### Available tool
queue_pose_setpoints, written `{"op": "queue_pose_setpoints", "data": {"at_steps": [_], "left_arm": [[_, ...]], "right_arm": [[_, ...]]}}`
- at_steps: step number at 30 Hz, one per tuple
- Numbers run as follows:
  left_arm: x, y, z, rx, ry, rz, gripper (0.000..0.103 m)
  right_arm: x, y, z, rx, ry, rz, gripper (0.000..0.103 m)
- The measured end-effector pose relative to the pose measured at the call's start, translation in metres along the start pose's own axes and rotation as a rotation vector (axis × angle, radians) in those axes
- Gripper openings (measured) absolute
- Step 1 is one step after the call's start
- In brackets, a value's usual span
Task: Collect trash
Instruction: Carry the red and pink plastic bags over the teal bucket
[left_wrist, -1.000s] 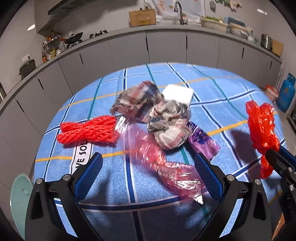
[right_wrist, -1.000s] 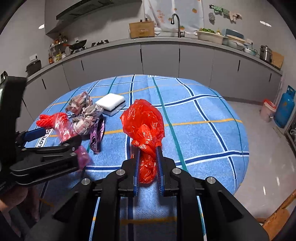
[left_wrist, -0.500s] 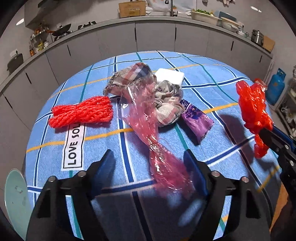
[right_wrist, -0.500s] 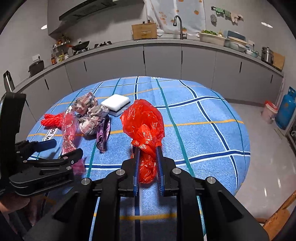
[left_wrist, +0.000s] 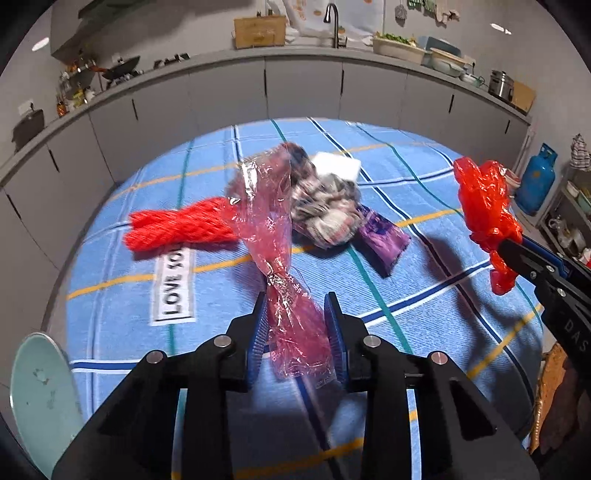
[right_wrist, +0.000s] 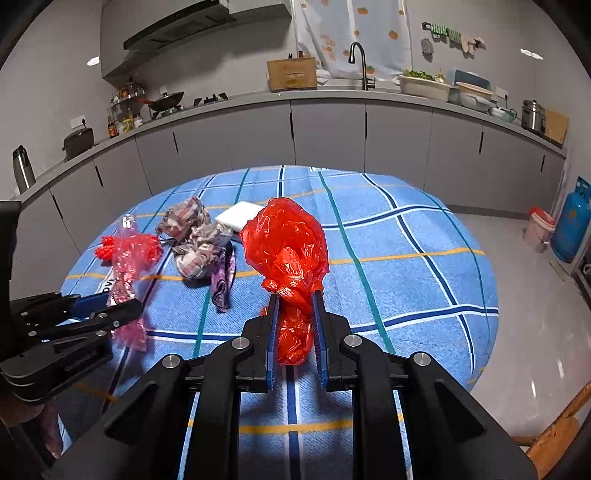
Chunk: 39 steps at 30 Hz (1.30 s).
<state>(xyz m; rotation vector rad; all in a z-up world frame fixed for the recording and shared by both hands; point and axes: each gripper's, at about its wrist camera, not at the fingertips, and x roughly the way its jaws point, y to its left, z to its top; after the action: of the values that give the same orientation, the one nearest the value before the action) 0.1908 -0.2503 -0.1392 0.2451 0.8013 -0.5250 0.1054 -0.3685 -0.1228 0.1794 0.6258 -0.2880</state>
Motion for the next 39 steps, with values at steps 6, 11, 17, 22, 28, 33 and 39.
{"op": "queue_pose_setpoints", "data": {"at_steps": [6,11,17,22,28,33,39], "left_arm": [[-0.020,0.007,-0.001,-0.004,-0.035,0.028,0.031],[-0.031,0.013,-0.004,-0.012,-0.048,0.046,0.031],[-0.040,0.022,-0.008,-0.028,-0.060,0.056,0.031],[-0.047,0.029,-0.013,-0.039,-0.070,0.060,0.031],[-0.059,0.041,-0.018,-0.057,-0.085,0.067,0.031],[-0.071,0.054,-0.023,-0.079,-0.100,0.080,0.031],[-0.083,0.070,-0.030,-0.104,-0.117,0.099,0.031]], "right_arm": [[-0.010,0.011,0.002,-0.016,-0.022,0.023,0.017],[-0.018,0.019,0.002,-0.027,-0.039,0.038,0.018],[-0.025,0.029,0.003,-0.040,-0.059,0.062,0.017],[-0.034,0.041,0.004,-0.060,-0.075,0.084,0.018],[-0.043,0.058,0.002,-0.085,-0.089,0.116,0.018],[-0.048,0.076,0.001,-0.118,-0.094,0.148,0.018],[-0.051,0.096,-0.001,-0.157,-0.098,0.179,0.018]]}}
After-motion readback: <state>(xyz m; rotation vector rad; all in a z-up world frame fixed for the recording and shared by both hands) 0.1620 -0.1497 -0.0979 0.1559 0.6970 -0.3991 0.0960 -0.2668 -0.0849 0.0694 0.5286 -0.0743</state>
